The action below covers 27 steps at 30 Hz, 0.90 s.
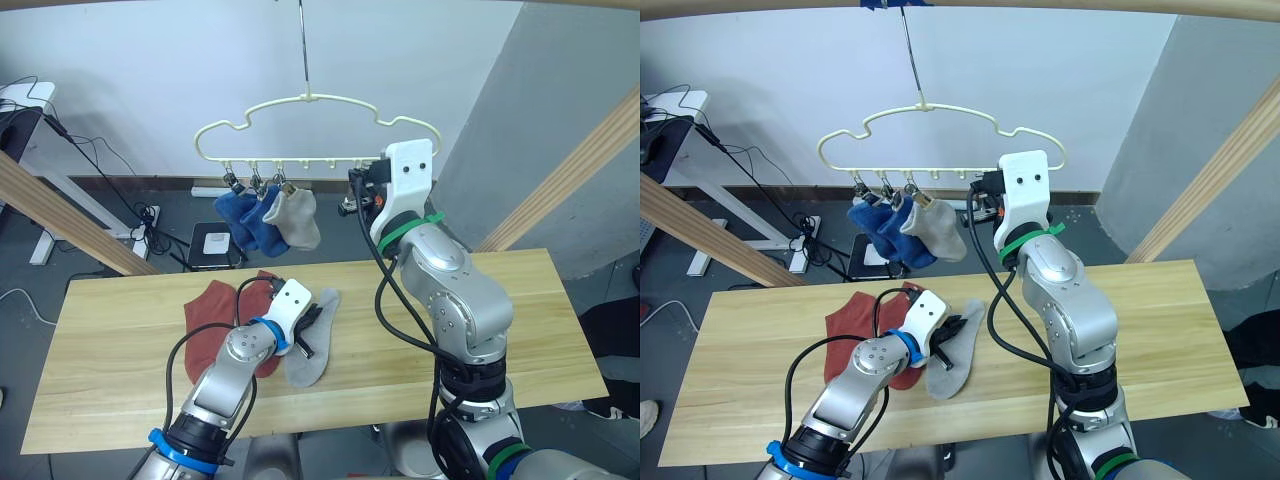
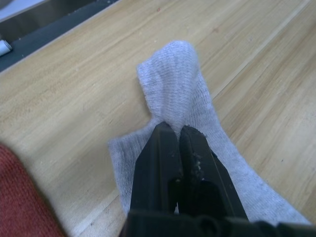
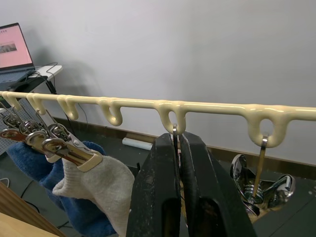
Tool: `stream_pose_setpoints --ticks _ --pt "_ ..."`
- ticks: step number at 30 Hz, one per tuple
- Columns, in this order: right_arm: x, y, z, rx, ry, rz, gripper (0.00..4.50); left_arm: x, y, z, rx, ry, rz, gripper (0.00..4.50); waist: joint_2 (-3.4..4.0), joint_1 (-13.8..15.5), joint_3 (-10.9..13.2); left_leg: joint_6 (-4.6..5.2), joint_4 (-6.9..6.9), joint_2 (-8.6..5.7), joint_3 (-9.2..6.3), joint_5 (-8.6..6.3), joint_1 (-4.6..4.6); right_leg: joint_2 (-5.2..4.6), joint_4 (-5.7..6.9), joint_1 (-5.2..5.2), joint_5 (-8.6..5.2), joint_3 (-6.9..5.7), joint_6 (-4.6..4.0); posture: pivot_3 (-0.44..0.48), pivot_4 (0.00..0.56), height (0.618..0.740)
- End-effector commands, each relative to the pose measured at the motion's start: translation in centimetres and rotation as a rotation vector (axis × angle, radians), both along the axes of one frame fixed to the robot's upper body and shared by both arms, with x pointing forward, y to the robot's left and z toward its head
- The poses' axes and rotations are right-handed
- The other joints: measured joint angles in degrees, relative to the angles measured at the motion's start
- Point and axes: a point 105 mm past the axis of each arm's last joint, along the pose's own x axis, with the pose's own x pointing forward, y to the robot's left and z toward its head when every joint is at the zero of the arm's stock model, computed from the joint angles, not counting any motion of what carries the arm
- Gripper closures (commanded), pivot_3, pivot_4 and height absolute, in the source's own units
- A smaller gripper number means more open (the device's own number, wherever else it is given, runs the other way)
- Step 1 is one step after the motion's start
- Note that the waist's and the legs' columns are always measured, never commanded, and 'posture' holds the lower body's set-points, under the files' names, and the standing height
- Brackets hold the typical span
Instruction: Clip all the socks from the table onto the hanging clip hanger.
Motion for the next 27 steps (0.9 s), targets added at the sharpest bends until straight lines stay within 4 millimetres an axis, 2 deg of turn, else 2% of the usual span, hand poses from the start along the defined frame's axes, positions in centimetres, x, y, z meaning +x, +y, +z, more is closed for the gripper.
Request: stream_pose_setpoints --ticks 1,3,12,19,27 --pt "-0.6 0.0 0.9 0.015 -0.043 0.009 4.50 0.5 -0.8 3.0 -0.108 -0.141 -0.034 4.49 0.00 0.0 0.0 0.00 0.00 0.01 0.00 0.00 -0.01 0.00 0.00 0.00 0.00 0.00 0.00 -0.247 0.274 0.740" --pt "-0.7 0.0 1.0 0.013 -0.048 0.010 4.50 1.0 -1.2 4.9 -0.158 -0.236 -0.059 4.49 0.00 0.1 0.0 0.00 0.00 0.01 0.00 0.00 -0.01 -0.02 -0.01 0.00 0.00 0.00 0.00 -0.247 0.274 0.740" --pt "-0.7 -0.1 1.2 0.012 -0.056 0.012 4.50 2.8 -2.1 9.8 -0.260 -0.492 -0.055 4.49 0.00 0.0 0.0 0.00 0.01 -0.02 0.02 0.00 -0.03 -0.02 -0.02 0.00 0.00 -0.01 0.00 -0.256 0.277 0.740" --pt "-0.7 0.0 1.2 0.012 -0.053 0.018 4.50 3.5 -2.7 11.6 -0.206 -0.634 -0.090 4.49 0.00 -0.2 0.0 0.00 0.01 -0.02 0.01 0.00 -0.02 0.00 -0.01 0.00 0.00 -0.01 0.00 -0.256 0.277 0.740" --pt "-0.7 0.0 1.0 0.009 -0.046 0.017 4.50 3.2 -3.2 12.5 -0.252 -0.677 -0.126 4.49 0.00 -0.2 0.0 0.00 0.00 -0.02 0.01 0.00 -0.02 0.00 -0.01 0.00 0.00 -0.02 0.00 -0.257 0.277 0.740"
